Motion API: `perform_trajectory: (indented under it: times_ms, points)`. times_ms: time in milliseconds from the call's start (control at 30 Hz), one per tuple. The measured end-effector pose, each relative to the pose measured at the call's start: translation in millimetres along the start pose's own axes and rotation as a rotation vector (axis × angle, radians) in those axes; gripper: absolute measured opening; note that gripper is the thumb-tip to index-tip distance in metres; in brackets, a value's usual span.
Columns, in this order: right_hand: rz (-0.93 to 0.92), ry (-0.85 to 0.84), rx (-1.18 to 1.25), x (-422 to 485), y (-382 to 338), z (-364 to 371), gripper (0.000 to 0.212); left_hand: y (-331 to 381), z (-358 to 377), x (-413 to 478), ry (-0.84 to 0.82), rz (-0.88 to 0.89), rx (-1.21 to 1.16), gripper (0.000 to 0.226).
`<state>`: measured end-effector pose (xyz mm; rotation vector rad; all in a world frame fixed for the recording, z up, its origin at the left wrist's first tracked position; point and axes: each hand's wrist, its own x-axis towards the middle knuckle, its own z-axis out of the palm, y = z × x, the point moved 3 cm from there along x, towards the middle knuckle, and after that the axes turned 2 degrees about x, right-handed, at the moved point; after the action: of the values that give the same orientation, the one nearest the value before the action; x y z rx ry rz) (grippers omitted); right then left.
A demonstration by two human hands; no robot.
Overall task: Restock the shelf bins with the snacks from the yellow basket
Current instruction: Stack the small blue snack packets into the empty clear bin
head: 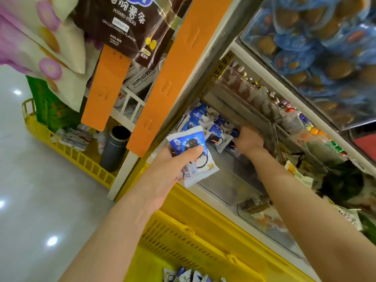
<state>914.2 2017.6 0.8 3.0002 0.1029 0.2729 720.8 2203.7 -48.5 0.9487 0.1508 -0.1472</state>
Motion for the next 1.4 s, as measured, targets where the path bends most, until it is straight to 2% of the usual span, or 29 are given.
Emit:
perform_trajectory:
  times_ms: [133, 200, 300, 367, 467, 533, 700, 767, 833, 900, 967, 1000, 1100, 1200, 1400]
  points:
    - [-0.063, 0.075, 0.724, -61, -30, -39, 0.028, -3, 6, -3, 0.023, -0.022, -0.011, 0.044]
    - [-0.149, -0.011, 0.886, -101, -42, -54, 0.017, -5, 9, -4, 0.058, -0.025, 0.03, 0.041]
    - [-0.229, -0.298, 0.972, -147, -56, -58, 0.024, -9, 13, -7, 0.065, -0.027, 0.172, 0.052]
    - [-0.232, -0.395, 1.021, -162, -60, -57, 0.033, -12, 16, -11, 0.047, -0.039, 0.29, 0.062]
    - [-0.25, -0.429, 0.981, -169, -60, -59, 0.018, -15, 20, -17, 0.027, -0.03, 0.345, 0.059]
    - [-0.256, -0.439, 0.983, -170, -55, -60, 0.016, -15, 21, -18, 0.019, -0.024, 0.339, 0.057]
    - [-0.273, -0.454, 1.025, -172, -45, -60, 0.021, -12, 26, -19, 0.028, 0.014, 0.234, 0.079]
    - [-0.283, -0.417, 1.073, -171, -42, -62, 0.026, -8, 24, -16, 0.055, 0.055, 0.193, 0.074]
    - [-0.24, -0.361, 1.13, -162, -36, -69, 0.026, -5, 19, -12, 0.109, 0.107, 0.178, 0.058]
    - [-0.198, -0.201, 1.032, -143, -24, -75, 0.023, -3, 9, -7, 0.224, 0.183, 0.197, 0.03]
    - [-0.18, 0.01, 0.699, -113, -7, -77, 0.026, -2, 2, -2, 0.283, 0.222, 0.217, 0.019]
    - [-0.169, 0.05, 0.541, -98, 1, -75, 0.032, -2, 1, 1, 0.286, 0.225, 0.223, 0.019]
    - [-0.085, -0.114, 0.255, -56, 22, -52, 0.04, -5, 1, 3, 0.279, 0.229, 0.251, 0.02]
    - [-0.102, -0.211, 0.046, -31, 28, -32, 0.036, -10, 3, 5, 0.236, 0.237, 0.247, 0.031]
    - [-0.093, -0.24, -0.008, -6, 28, -3, 0.039, -11, 3, 12, 0.19, 0.246, 0.197, 0.029]
